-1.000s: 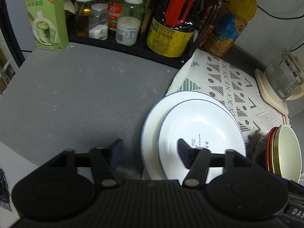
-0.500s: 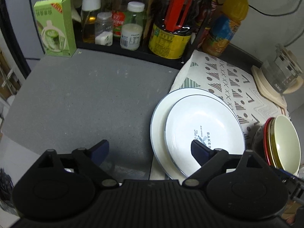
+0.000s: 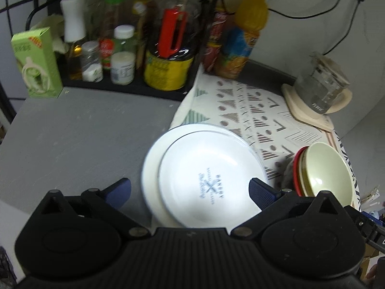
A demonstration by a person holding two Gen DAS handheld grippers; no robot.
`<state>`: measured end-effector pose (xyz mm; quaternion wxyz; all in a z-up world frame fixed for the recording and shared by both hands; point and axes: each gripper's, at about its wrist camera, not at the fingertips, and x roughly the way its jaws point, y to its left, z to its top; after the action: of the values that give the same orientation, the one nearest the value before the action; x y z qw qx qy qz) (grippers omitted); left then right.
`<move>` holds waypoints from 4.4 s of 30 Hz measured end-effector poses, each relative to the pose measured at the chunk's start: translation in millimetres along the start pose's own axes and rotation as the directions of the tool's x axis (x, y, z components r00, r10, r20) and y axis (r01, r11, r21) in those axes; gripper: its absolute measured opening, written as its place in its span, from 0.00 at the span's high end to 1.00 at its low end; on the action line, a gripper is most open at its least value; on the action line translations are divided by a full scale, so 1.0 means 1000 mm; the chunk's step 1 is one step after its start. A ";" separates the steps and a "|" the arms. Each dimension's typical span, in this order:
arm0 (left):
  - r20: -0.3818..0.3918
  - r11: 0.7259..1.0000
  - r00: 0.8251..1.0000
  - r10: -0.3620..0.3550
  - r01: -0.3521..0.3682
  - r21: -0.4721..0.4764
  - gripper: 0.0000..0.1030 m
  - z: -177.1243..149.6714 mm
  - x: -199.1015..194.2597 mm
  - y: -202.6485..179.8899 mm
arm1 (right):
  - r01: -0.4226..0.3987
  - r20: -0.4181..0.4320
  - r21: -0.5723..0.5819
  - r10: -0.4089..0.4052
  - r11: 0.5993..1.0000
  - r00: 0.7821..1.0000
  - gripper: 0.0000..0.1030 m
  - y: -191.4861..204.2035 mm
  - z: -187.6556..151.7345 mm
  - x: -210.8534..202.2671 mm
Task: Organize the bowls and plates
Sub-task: 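Move both grippers to the red bowl stack and close on its rim, then lift the nested red and green bowls with both grippers over the plates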
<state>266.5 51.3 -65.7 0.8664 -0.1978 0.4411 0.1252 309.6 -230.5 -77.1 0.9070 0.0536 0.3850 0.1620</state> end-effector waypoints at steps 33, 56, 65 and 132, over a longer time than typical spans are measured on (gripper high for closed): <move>-0.189 0.965 0.969 -0.158 0.191 0.177 0.04 0.017 0.072 -0.129 | -0.014 -0.096 0.152 0.029 0.988 0.995 0.10 -0.091 0.018 0.033; -0.348 0.958 0.920 -0.178 0.243 0.154 0.60 0.010 0.141 -0.157 | -0.021 -0.255 0.227 0.080 0.974 0.964 0.55 -0.109 0.016 0.095; -0.363 0.953 0.914 -0.181 0.254 0.164 0.71 0.004 0.145 -0.158 | -0.024 -0.261 0.197 0.076 0.980 0.962 0.62 -0.106 0.016 0.099; -0.080 0.996 0.993 -0.086 0.085 -0.019 0.72 0.038 0.027 -0.022 | -0.292 -0.223 -0.033 0.278 0.956 0.934 0.64 0.046 0.053 0.076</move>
<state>317.8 49.8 -62.3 0.8508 -0.2282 0.4658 0.0835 385.5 -160.3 -81.7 0.8278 0.0613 0.4641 0.3091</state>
